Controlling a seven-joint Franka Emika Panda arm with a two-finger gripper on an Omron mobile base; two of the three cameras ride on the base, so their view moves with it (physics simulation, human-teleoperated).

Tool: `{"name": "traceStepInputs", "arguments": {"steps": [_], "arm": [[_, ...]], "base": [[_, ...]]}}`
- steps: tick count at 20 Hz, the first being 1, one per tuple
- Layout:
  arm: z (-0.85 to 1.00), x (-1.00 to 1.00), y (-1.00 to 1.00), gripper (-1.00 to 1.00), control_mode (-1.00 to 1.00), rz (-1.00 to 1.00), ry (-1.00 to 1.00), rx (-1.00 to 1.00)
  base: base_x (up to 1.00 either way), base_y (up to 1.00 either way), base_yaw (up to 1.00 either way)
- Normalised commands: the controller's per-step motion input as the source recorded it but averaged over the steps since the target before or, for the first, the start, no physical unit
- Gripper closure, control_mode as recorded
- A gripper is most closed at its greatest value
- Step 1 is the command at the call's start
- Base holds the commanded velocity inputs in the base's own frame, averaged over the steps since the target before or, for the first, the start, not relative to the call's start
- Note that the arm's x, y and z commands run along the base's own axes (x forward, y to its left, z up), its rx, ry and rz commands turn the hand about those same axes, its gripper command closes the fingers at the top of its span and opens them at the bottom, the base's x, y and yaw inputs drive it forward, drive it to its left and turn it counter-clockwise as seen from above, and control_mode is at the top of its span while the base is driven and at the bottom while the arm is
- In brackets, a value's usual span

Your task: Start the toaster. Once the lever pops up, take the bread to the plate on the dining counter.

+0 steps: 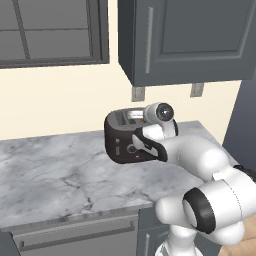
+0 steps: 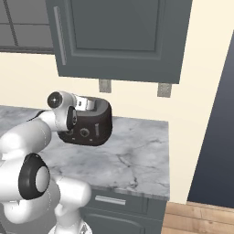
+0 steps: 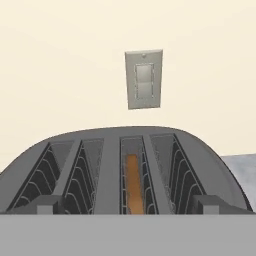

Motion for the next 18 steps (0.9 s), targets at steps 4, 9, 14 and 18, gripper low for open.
{"name": "traceStepInputs", "arguments": {"steps": [4,9,14,18], "arm": [[-0.02,0.00,-0.01,-1.00,-1.00,0.00,0.00,0.00],[-0.05,0.00,-0.13,-1.00,-1.00,0.00,0.00,0.00],[0.00,0.00,-0.05,-1.00,-1.00,0.00,0.00,0.00],[0.00,0.00,0.00,-1.00,-1.00,0.00,0.00,0.00]], "base": [[0.00,0.00,0.00],[0.00,0.00,0.00],[0.00,0.00,0.00],[0.00,0.00,0.00]]}}
